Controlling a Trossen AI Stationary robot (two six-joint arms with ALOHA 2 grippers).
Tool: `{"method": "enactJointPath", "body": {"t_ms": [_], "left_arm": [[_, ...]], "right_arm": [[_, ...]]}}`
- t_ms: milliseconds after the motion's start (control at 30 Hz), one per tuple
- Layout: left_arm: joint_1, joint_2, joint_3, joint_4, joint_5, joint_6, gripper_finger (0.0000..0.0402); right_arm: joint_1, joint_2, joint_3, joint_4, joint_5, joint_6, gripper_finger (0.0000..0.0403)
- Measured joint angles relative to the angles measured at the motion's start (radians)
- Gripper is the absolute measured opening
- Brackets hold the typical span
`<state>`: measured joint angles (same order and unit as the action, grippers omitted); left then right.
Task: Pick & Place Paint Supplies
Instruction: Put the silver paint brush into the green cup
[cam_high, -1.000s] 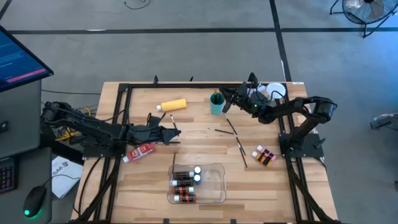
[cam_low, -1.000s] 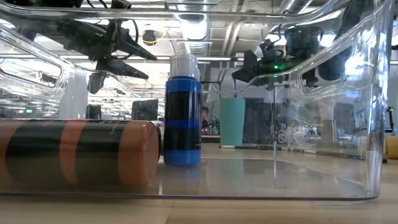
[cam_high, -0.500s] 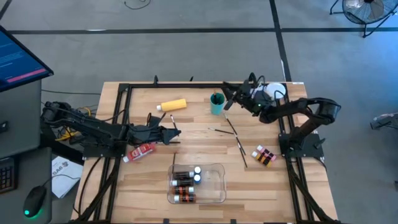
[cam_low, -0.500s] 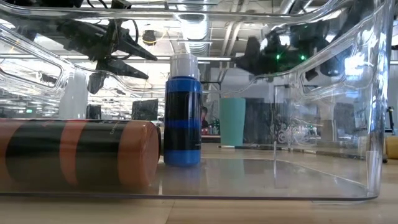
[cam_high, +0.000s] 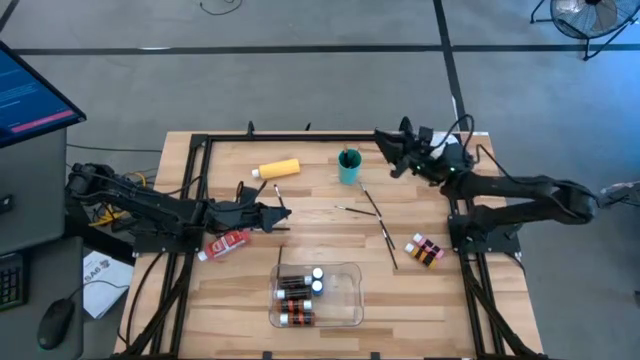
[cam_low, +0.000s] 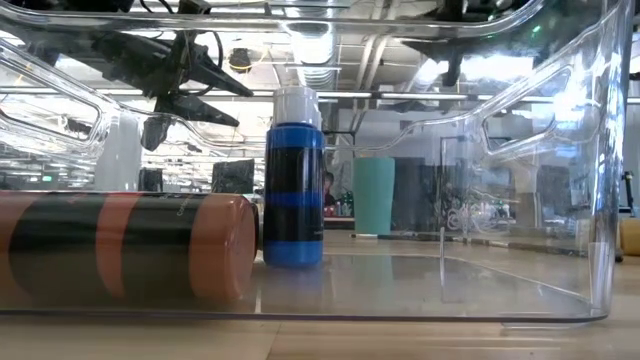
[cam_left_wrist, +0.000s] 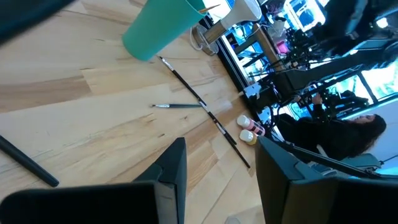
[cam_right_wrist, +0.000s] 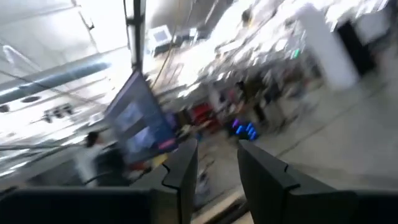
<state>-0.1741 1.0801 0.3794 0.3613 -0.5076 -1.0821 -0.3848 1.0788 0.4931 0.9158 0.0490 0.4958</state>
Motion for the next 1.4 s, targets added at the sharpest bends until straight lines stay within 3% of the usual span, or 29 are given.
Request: {"method": "enactJointPath", "body": {"t_ms": [167, 300, 433, 567, 767, 1400], "left_arm": [[-0.005, 0.000, 0.000, 0.001, 0.009, 0.003, 0.0099], [-0.010, 0.000, 0.000, 0.004, 0.009, 0.003, 0.0099], [-0.011, 0.000, 0.000, 0.008, 0.011, 0.003, 0.0099], [-0.026, 0.000, 0.000, 0.015, 0.019, 0.003, 0.0099], [-0.046, 0.000, 0.000, 0.019, 0.019, 0.003, 0.0099], [-0.048, 0.000, 0.001, 0.031, 0.019, 0.003, 0.0099]], "right_arm": [[0.114, -0.123, 0.000, -0.263, -0.024, 0.037, 0.0108], [0.206, -0.186, 0.000, -0.594, -0.012, 0.042, 0.0108], [0.264, -0.192, 0.000, -0.952, 0.106, 0.232, 0.0108], [0.273, -0.173, 0.000, -1.123, 0.201, 0.374, 0.0108], [0.221, -0.113, 0.000, -1.112, 0.318, 0.266, 0.0108], [0.097, 0.278, 0.000, -0.899, 0.240, 0.209, 0.0108]]}}
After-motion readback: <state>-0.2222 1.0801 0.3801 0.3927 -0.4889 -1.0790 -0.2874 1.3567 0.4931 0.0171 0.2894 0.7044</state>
